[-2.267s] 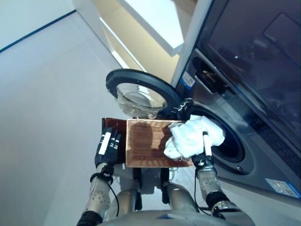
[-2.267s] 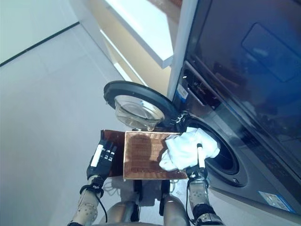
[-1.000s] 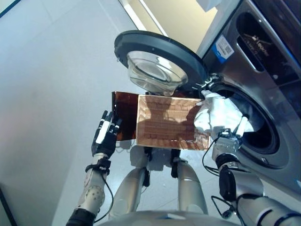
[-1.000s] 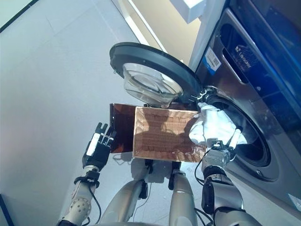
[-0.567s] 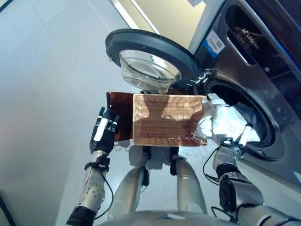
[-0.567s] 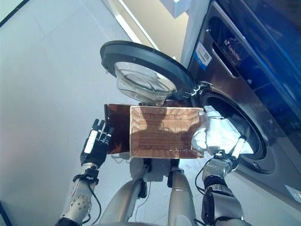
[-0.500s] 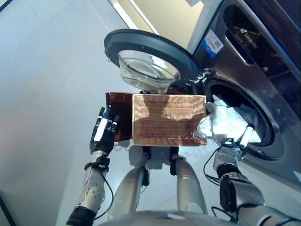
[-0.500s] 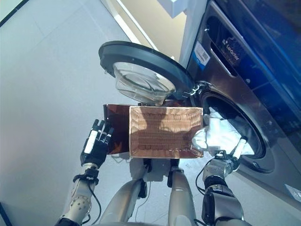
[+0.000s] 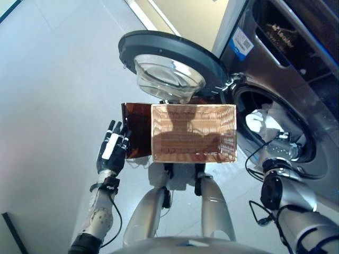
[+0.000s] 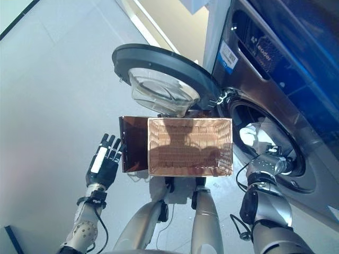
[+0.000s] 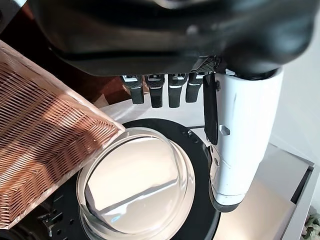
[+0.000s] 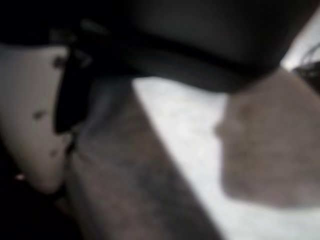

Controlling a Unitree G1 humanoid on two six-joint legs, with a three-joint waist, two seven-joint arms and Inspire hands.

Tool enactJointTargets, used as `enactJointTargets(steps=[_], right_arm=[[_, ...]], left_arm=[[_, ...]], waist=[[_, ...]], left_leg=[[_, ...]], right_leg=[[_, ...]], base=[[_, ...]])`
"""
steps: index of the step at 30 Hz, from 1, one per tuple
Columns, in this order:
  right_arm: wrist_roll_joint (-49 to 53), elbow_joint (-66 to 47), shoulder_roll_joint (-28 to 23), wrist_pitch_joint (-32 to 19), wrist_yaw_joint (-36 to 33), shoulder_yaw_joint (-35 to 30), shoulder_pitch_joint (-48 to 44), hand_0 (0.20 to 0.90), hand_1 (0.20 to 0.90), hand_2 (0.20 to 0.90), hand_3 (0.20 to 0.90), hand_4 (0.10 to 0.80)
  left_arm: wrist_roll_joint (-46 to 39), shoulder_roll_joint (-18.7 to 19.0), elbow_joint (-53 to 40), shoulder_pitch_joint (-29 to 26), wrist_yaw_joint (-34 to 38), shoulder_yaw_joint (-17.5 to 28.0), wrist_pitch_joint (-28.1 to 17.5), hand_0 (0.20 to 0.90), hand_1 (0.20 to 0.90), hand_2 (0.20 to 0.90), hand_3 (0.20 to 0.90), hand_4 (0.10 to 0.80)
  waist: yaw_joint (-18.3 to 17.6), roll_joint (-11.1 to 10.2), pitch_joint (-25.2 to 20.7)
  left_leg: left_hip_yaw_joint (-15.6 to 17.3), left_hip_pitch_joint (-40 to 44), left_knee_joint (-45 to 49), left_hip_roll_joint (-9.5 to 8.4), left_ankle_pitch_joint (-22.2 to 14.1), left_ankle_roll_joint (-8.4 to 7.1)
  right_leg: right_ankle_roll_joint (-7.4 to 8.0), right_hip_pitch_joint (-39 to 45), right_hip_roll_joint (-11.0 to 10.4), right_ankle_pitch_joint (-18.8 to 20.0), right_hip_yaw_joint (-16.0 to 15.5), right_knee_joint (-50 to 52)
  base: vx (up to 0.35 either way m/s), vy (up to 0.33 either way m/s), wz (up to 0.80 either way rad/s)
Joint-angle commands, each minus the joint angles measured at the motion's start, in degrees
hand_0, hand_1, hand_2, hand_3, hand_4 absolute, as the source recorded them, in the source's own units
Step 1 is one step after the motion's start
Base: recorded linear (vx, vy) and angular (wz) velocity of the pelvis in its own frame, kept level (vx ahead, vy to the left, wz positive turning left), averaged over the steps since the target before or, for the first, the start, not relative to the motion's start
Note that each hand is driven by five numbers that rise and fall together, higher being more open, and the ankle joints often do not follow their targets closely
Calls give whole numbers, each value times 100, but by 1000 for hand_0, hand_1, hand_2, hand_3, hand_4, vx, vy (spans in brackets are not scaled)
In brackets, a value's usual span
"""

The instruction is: Pick up the clothes and place them into the washing machine

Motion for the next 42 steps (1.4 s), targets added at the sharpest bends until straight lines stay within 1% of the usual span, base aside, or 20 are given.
enactJointTargets(steps=[1, 5, 6, 7, 9, 11, 13, 15, 16, 19, 22, 27, 31, 32, 33, 37, 41, 42], right_arm=[[-794, -393, -1222, -784, 172, 496, -153, 200, 200, 200, 200, 300], [-868, -450, -1379, -828, 139, 645, -468, 200, 200, 200, 200, 300], [-918, -306, -1584, -796, 100, 711, -661, 200, 200, 200, 200, 300], [-916, -285, -1600, -792, 103, 723, -682, 200, 200, 200, 200, 300], [-1014, -317, -1687, -853, -61, 803, -936, 200, 200, 200, 200, 300], [-1202, -46, -1954, -736, -232, 1008, -1284, 200, 200, 200, 200, 300], [-1325, 23, -1988, -689, -293, 1159, -1447, 200, 200, 200, 200, 300], [-1445, 156, -2157, -520, -252, 1448, -1670, 200, 200, 200, 200, 300], [-1680, 439, -2329, -244, -148, 1859, -1889, 200, 200, 200, 200, 300], [-1554, 458, -2300, -226, 51, 2130, -2160, 200, 200, 200, 200, 300], [-1459, 568, -2349, -243, 134, 2270, -2401, 200, 200, 200, 200, 300], [-1345, 343, -2195, -542, 43, 2003, -2386, 200, 200, 200, 200, 300], [-1493, 379, -2172, -522, -91, 1995, -2361, 200, 200, 200, 200, 300], [-1535, 438, -2187, -474, -94, 2050, -2378, 296, 296, 296, 296, 369], [-1555, 557, -2211, -395, -83, 2103, -2380, 900, 900, 900, 900, 800], [-1544, 720, -2168, -250, 40, 2241, -2374, 900, 900, 900, 900, 800], [-1432, 690, -2089, -309, 87, 2162, -2303, 900, 900, 900, 900, 800], [-1350, 644, -2030, -397, 53, 2044, -2264, 900, 900, 900, 900, 800]], left_arm=[[2, 125, -648, 193, -255, -73, -435, 900, 900, 900, 900, 800], [-38, 147, -657, 199, -288, -131, -441, 900, 900, 900, 900, 800], [-32, 195, -685, 209, -330, -178, -420, 900, 900, 900, 900, 800], [-34, 189, -686, 205, -331, -180, -421, 900, 900, 900, 900, 800], [-66, 237, -793, 222, -333, -213, -426, 900, 900, 900, 900, 800], [-75, 314, -859, 231, -346, -281, -415, 900, 900, 900, 900, 800], [-79, 328, -905, 249, -351, -288, -429, 900, 900, 900, 900, 800], [-64, 368, -932, 273, -376, -293, -421, 900, 900, 900, 900, 800], [-55, 470, -1004, 314, -439, -316, -414, 900, 900, 900, 900, 800], [-114, 517, -1070, 402, -546, -335, -363, 900, 900, 900, 900, 800], [-159, 557, -1092, 417, -601, -370, -343, 900, 900, 900, 900, 800], [-153, 546, -1098, 394, -593, -392, -335, 900, 900, 900, 900, 800], [-160, 554, -1025, 320, -569, -388, -402, 900, 900, 900, 900, 800], [-150, 569, -1026, 304, -561, -380, -418, 900, 900, 900, 900, 800], [-145, 573, -1034, 323, -567, -374, -421, 900, 900, 900, 900, 800], [-169, 603, -1074, 388, -607, -336, -413, 900, 900, 900, 900, 800], [-184, 592, -1077, 419, -616, -316, -405, 900, 900, 900, 900, 800], [-199, 568, -1076, 433, -603, -303, -407, 900, 900, 900, 900, 800]], waist=[[14, 267, -473], [35, 313, -485], [59, 332, -518], [59, 339, -519], [66, 367, -523], [111, 378, -553], [116, 384, -546], [127, 375, -539], [162, 337, -539], [151, 343, -530], [172, 352, -544], [173, 384, -560], [171, 376, -568], [170, 368, -557], [172, 354, -553], [171, 342, -539], [165, 346, -547], [160, 359, -551]], left_leg=[[27, -107, -266, -59, -269, -400], [37, -154, -266, -51, -254, -417], [19, -173, -266, -54, -246, -435], [17, -177, -266, -55, -246, -436], [9, -209, -266, -57, -230, -455], [2, -258, -266, -54, -220, -485], [12, -274, -266, -48, -221, -490], [24, -293, -266, -32, -216, -498], [32, -292, -266, -25, -204, -510], [42, -299, -266, -26, -203, -522], [25, -296, -266, -28, -211, -526], [-3, -277, -266, -45, -216, -535], [-25, -274, -266, -56, -228, -540], [-21, -279, -266, -53, -223, -543], [-20, -281, -266, -60, -231, -541], [8, -271, -266, -48, -242, -532], [21, -245, -266, -44, -261, -522], [25, -236, -266, -47, -270, -522]], right_leg=[[120, -289, 124, 543, 106, -714], [109, -373, 137, 529, 139, -663], [100, -398, 136, 502, 143, -616], [99, -404, 135, 498, 142, -612], [86, -451, 141, 477, 135, -555], [82, -496, 144, 464, 114, -532], [79, -526, 150, 470, 111, -522], [77, -575, 150, 475, 119, -473], [70, -602, 145, 495, 107, -459], [69, -615, 162, 505, 124, -448], [72, -622, 159, 499, 119, -439], [73, -607, 153, 467, 98, -411], [74, -603, 147, 468, 87, -424], [72, -605, 144, 472, 82, -424], [71, -601, 146, 474, 87, -432], [73, -604, 161, 506, 100, -447], [80, -584, 174, 517, 116, -473], [84, -563, 178, 514, 120, -492]], base=[[-27, -12, -10], [-1, -8, 1], [7, -17, 7], [4, -25, 9], [-9, -27, 8], [-13, -31, 7], [0, 0, 0], [0, 0, 0], [0, 0, 0], [0, 0, 0], [0, 0, 0], [7, 12, 4], [0, 1, 4], [0, 0, 0], [0, 0, 0], [-1, 5, -3], [7, 11, -3], [16, 33, -4]])
